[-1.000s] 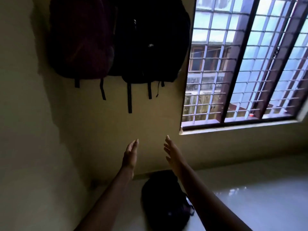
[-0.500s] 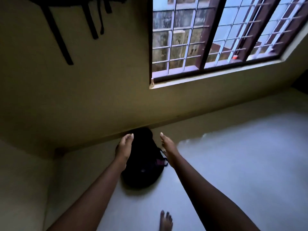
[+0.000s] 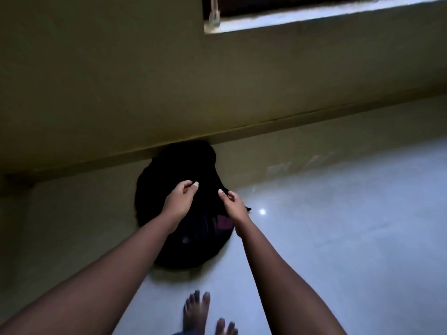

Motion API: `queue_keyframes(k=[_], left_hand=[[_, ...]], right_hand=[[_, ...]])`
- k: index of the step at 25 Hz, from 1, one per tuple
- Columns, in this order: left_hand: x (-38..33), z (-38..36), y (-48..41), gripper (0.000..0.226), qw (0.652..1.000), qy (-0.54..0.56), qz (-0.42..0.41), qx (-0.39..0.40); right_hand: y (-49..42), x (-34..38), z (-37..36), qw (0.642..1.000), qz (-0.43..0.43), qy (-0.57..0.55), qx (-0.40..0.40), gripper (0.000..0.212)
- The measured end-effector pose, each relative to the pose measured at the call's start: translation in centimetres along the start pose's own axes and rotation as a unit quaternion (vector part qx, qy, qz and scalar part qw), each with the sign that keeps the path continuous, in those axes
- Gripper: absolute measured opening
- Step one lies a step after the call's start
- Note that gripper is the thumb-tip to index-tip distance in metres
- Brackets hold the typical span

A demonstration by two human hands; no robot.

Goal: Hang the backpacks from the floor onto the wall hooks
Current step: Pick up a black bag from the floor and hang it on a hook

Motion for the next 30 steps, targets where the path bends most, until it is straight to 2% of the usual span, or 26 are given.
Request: queue_keyframes(k=[4,6,8,9,11,13,16,18,20,21,22,24,25,26,30], left_hand=[[11.5,-6.1,-10.8,0.047,0.999,-0.037,0.014,0.022],[16.2,-7.9,-14.7,0.048,0.999,-0.038,0.012,0.025],[19.1,-9.1,-16.5,0.048,0.999,-0.035,0.012,0.028],[20.1,-9.6,-16.8,0.047,0.999,-0.027,0.014,0.027],[20.8,-10.0,-16.4,0.048,0.999,-0.009,0.03,0.033],[19.8,-9.4,-14.6,0.051,0.998,0.028,0.047,0.01],[15.7,-7.1,-10.1,0.063,0.988,0.112,0.103,-0.025],[12.7,-5.3,-7.3,0.082,0.982,0.132,0.131,-0.037],[9.1,-2.9,-4.7,0.105,0.976,0.15,0.144,-0.062],[7.7,-1.8,-3.5,0.104,0.971,0.169,0.15,-0.074],[6.0,-0.7,-1.9,0.088,0.968,0.184,0.151,-0.081],[3.1,1.2,1.8,0.043,0.962,0.188,0.179,-0.087],[2.3,1.6,3.5,0.034,0.957,0.193,0.199,-0.087],[1.7,2.0,5.3,0.032,0.951,0.207,0.21,-0.094],[0.4,3.6,12.7,0.036,0.951,0.199,0.203,-0.122]], right_hand=[[-16.8,-3.1,-3.2,0.992,0.016,0.12,-0.027,0.071],[-22.4,-4.4,-4.8,0.987,0.018,0.149,-0.051,0.083],[-25.4,-5.8,-5.8,0.975,-0.018,0.201,-0.089,0.096],[-26.2,-6.5,-6.0,0.966,-0.037,0.234,-0.107,0.095],[-26.0,-6.8,-6.1,0.96,-0.034,0.255,-0.106,0.071],[-23.5,-6.0,-5.7,0.963,0.018,0.255,-0.085,0.045],[-15.8,-3.5,-4.6,0.964,0.082,0.247,-0.056,0.031],[-10.1,-1.7,-5.1,0.955,0.113,0.273,-0.02,0.015],[-4.5,-0.1,-5.7,0.937,0.148,0.315,0.016,0.027],[-1.8,0.2,-5.9,0.925,0.162,0.342,0.026,0.032],[1.0,0.7,-5.7,0.913,0.175,0.367,0.029,0.032],[6.4,1.6,-4.7,0.896,0.197,0.398,0.034,0.027],[8.7,1.9,-3.9,0.893,0.198,0.402,0.038,0.022],[10.7,2.2,-3.1,0.894,0.203,0.398,0.041,0.018],[19.4,1.4,-0.4,0.898,0.203,0.386,0.061,0.039]])
Point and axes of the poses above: each hand's wrist, its own y-axis away from the middle knuckle, its own z-axis out of the back of the hand, x = y × z, the point moved 4 cm from there along -y, towards the middle knuckle, and after that the axes turned 12 degrees about -z, right-handed, at the moved point
